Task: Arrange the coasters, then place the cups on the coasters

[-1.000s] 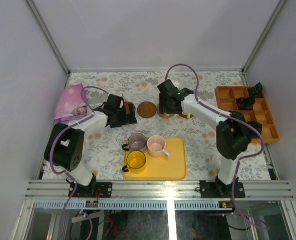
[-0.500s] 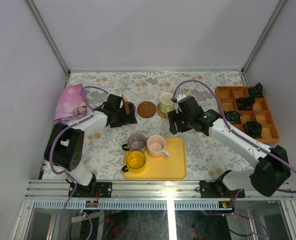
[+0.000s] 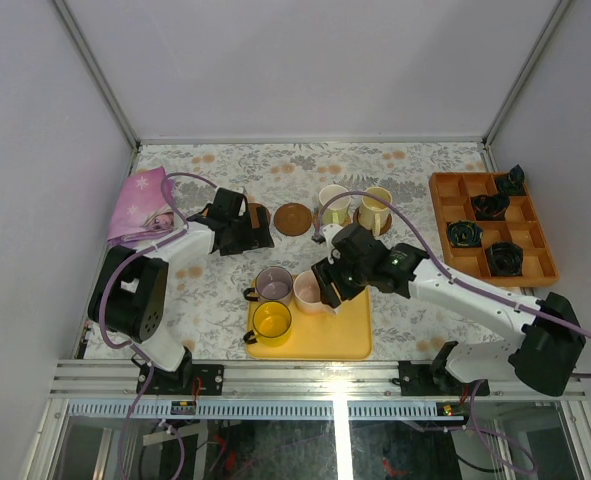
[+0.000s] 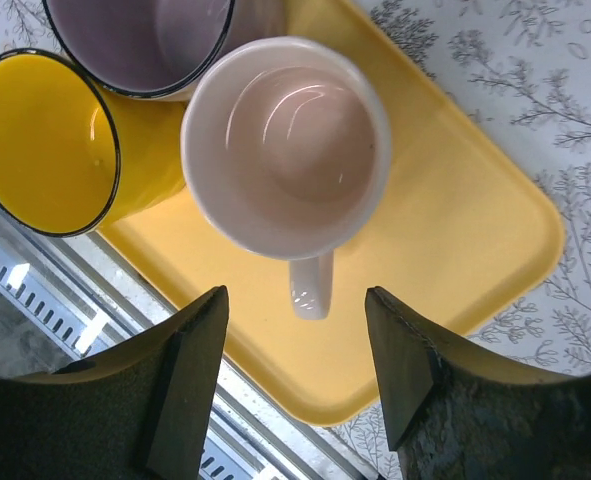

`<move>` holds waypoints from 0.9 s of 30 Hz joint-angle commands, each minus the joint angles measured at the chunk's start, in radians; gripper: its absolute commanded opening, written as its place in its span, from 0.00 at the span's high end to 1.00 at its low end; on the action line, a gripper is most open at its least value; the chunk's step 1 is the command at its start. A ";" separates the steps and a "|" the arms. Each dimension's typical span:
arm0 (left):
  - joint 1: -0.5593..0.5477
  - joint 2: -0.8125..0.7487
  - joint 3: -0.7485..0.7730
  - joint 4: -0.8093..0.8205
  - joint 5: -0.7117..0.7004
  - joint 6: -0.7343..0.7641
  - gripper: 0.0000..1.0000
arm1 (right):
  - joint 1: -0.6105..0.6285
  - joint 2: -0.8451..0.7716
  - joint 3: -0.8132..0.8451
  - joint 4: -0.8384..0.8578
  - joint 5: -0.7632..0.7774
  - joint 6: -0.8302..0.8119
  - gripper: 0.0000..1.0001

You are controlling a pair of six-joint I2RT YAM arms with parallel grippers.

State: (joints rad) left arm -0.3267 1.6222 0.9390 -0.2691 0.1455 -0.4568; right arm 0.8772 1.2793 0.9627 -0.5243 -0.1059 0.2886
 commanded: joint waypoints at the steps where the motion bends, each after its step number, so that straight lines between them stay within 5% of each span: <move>1: -0.004 -0.017 0.005 -0.001 -0.007 0.006 0.00 | 0.036 0.022 0.001 0.009 -0.008 0.018 0.36; 18: -0.005 -0.059 -0.021 -0.005 -0.015 0.002 0.00 | 0.053 0.088 -0.060 0.053 -0.023 0.004 0.38; 27: -0.004 -0.080 -0.036 -0.012 -0.028 -0.003 0.00 | 0.064 0.129 -0.052 0.097 -0.048 -0.008 0.51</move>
State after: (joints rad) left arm -0.3267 1.5730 0.9192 -0.2771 0.1345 -0.4572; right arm 0.9249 1.3941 0.8982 -0.4721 -0.1261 0.2951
